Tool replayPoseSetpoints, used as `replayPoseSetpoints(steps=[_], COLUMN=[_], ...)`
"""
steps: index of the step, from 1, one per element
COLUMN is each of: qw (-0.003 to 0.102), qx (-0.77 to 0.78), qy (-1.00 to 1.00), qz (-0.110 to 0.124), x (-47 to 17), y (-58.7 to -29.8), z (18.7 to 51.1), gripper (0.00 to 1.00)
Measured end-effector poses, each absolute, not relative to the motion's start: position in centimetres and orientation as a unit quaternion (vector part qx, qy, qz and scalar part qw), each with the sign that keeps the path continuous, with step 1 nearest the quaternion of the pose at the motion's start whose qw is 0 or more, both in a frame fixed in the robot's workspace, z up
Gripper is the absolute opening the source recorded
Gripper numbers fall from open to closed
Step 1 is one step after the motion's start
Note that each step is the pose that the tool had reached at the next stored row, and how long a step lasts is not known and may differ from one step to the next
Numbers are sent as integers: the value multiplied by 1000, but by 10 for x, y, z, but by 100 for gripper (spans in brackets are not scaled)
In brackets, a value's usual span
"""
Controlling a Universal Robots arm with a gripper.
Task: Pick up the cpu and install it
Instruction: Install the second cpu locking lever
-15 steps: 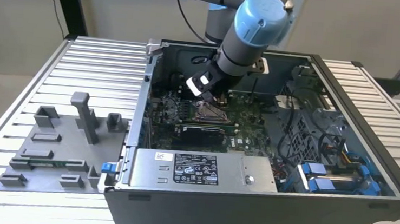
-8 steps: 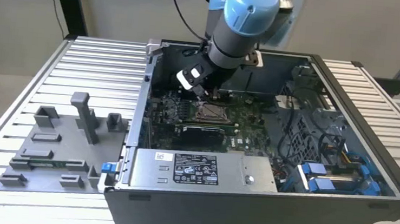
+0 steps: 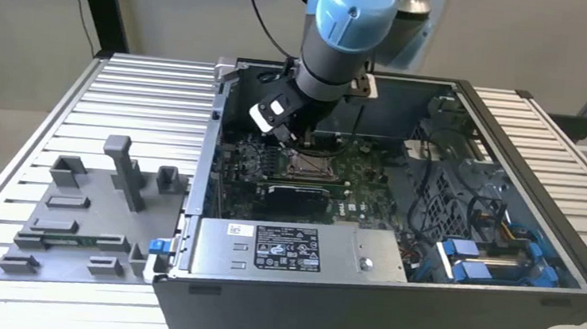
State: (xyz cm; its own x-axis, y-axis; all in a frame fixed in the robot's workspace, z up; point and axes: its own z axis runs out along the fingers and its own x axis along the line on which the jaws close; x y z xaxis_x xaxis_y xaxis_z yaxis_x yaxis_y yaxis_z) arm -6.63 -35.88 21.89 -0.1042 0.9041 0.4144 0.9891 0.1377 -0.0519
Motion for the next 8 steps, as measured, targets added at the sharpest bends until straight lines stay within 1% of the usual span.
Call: replayPoseSetpoints(steps=[8], qw=[176], qx=[-646], qy=[-733], qz=[-119], x=[-62], y=[-353], z=[212], gripper=[0])
